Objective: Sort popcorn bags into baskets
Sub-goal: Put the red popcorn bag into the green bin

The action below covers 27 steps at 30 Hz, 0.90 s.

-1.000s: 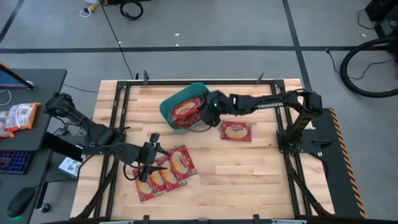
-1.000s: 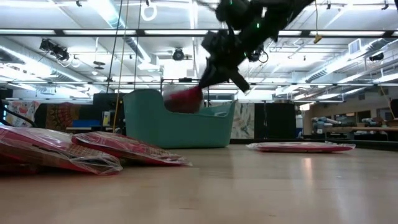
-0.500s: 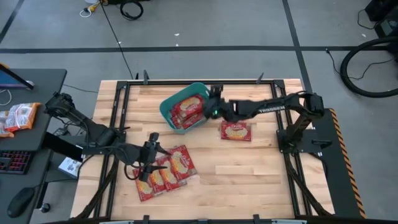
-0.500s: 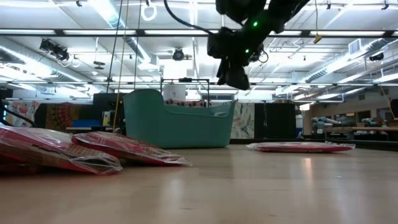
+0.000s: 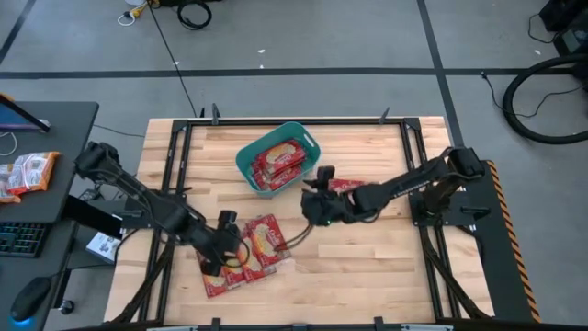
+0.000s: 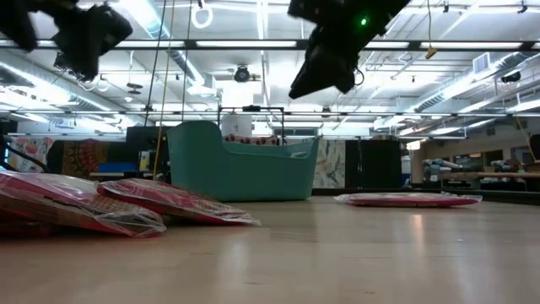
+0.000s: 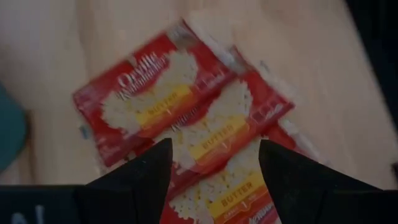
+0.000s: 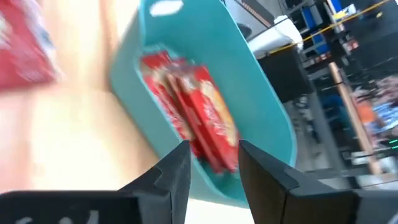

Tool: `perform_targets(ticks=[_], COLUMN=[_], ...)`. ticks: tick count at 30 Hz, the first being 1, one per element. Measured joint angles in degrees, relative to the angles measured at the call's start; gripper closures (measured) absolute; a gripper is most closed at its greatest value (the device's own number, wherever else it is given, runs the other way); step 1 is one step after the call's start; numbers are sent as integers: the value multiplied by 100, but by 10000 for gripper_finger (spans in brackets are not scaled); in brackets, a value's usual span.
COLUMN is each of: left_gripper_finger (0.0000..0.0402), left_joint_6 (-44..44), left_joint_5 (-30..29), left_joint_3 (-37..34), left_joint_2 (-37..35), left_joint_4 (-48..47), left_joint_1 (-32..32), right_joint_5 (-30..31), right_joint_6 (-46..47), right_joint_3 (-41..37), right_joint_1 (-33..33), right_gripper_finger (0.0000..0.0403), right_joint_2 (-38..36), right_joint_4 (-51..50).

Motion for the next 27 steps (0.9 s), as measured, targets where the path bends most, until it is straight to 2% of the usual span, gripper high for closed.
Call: perform_targets(ticks=[5,13,20,27], left_gripper_finger=[159,159,159,160], left_joint_6=[461,1353,1916,2169], left_joint_5=[-87,-1314,-1302,-1499], left_joint_3=[0,0,0,4], left_joint_2=[576,1364,1850,2157], left_joint_4=[13,73,203,294], left_joint_1=[-277,-643,-805,-827], right_joint_5=[18,430,723,728], right_joint_6=[984,1836,2324,2618], right_joint_3=[0,0,0,-2], right_joint_1=[488,1106,1493,1620], right_gripper_finger=[266,266,266,266], right_joint_2=[0,3,4,7], right_joint_4=[24,26,31,74])
